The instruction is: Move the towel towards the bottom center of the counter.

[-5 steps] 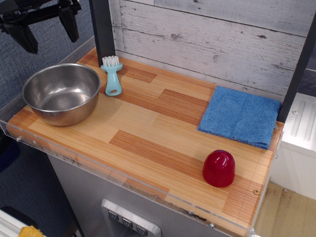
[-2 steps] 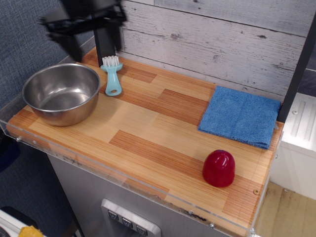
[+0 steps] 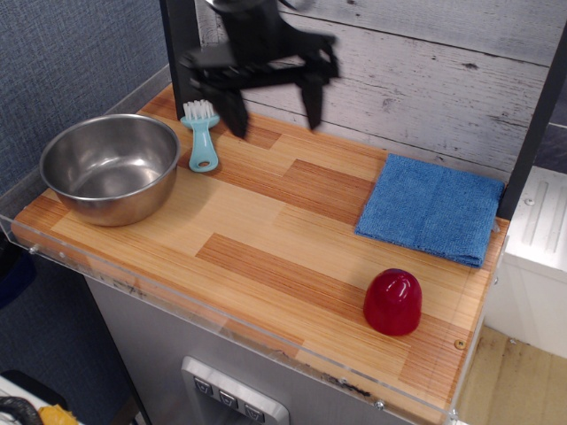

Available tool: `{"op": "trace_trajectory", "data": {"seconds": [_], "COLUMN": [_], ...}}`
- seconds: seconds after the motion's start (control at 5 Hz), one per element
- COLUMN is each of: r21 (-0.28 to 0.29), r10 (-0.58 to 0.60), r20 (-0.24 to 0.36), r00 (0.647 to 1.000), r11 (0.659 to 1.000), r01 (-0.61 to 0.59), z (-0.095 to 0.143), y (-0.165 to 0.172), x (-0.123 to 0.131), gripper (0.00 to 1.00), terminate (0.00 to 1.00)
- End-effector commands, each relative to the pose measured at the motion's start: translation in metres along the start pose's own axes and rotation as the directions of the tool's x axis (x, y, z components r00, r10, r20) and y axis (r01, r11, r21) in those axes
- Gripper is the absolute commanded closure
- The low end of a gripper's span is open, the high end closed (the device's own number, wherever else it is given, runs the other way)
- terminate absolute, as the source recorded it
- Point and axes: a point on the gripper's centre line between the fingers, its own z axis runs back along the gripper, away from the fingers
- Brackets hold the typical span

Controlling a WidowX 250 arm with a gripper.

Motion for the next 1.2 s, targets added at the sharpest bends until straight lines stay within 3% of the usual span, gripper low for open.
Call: {"op": "trace_trajectory", "data": {"seconds": [0.0,1.0], "r21": [-0.029,-0.04], "r10": [-0.138,-0.235], "r20": [0.0,0.003], "r00": [0.99,0.972], "r11": [0.99,0.971], "r01": [0.138,0.235], "z": [-0.02,-0.071], "y": [-0.035,-0.082], "x": [-0.007,0.007], "gripper": [0.0,0.0], "terminate": [0.0,0.0]}}
